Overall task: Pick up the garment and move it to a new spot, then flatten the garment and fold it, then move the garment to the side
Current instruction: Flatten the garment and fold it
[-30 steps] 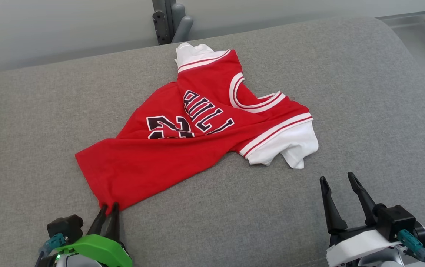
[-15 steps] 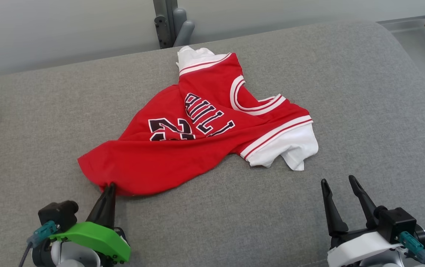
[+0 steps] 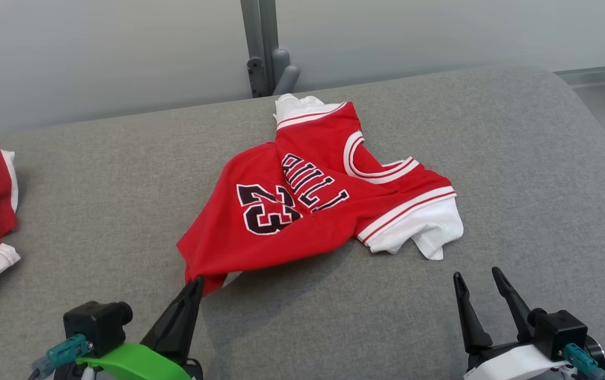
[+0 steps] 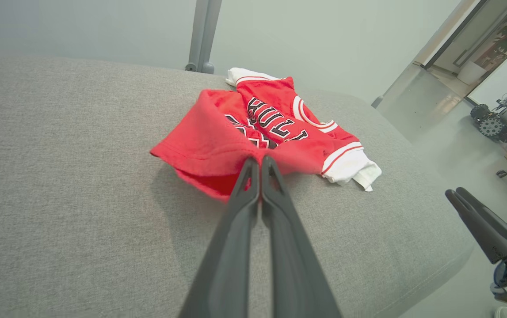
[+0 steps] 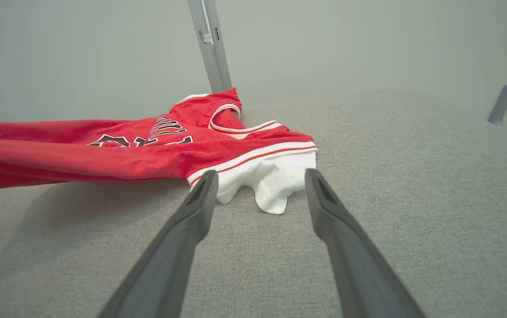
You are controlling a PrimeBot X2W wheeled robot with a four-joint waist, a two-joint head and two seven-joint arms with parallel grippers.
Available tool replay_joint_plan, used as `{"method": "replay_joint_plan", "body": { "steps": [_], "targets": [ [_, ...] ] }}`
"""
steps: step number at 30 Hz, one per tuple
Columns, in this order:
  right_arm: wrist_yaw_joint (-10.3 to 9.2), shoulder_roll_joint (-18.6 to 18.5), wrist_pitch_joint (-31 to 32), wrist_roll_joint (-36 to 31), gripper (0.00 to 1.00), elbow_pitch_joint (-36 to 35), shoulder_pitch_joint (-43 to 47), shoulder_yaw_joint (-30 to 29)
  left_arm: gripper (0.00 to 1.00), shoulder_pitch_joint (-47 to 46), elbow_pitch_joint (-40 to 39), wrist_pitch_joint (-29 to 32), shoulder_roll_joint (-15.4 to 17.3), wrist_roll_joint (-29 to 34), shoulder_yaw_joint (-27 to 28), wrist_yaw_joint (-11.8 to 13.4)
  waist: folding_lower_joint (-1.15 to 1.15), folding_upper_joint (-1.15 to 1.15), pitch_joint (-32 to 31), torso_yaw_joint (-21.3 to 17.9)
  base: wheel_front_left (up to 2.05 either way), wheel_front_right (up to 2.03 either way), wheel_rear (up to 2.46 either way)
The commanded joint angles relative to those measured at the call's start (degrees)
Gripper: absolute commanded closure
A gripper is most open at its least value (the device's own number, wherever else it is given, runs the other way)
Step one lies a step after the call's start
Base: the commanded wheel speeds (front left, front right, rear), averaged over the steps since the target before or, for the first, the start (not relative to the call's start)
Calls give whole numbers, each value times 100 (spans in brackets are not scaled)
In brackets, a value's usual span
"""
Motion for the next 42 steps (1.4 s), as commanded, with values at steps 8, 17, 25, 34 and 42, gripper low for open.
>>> {"method": "replay_joint_plan", "body": {
  "steps": [8, 17, 25, 34, 42],
  "targets": [
    [-8, -16, -17, -26, 0, -38, -217, 120, 100, -800, 833, 758, 58, -248, -166, -446, 0, 0, 327, 127, 0, 0, 0],
    [-8, -14, -16, -72, 0, -44, -634, 198, 100, -2220, 2771, 1233, -177, -242, -209, -1005, 0, 0, 1018, -98, 0, 0, 0],
    [-8, -13, -17, -19, 0, -21, -643, 132, 100, -2395, 3964, 1169, -200, -365, -215, -1498, 0, 0, 1228, -310, 0, 0, 0],
    [-8, -16, -16, -115, 0, -17, -524, 47, 44, -2031, 3880, 556, -192, -456, 23, -1478, 0, 0, 980, -112, 0, 0, 0],
    [-8, -18, -17, -242, 0, -160, -368, -125, 0, -1218, 3112, -370, -162, -420, 365, -1056, 0, 0, 602, 149, 0, 0, 0]
  ]
}}
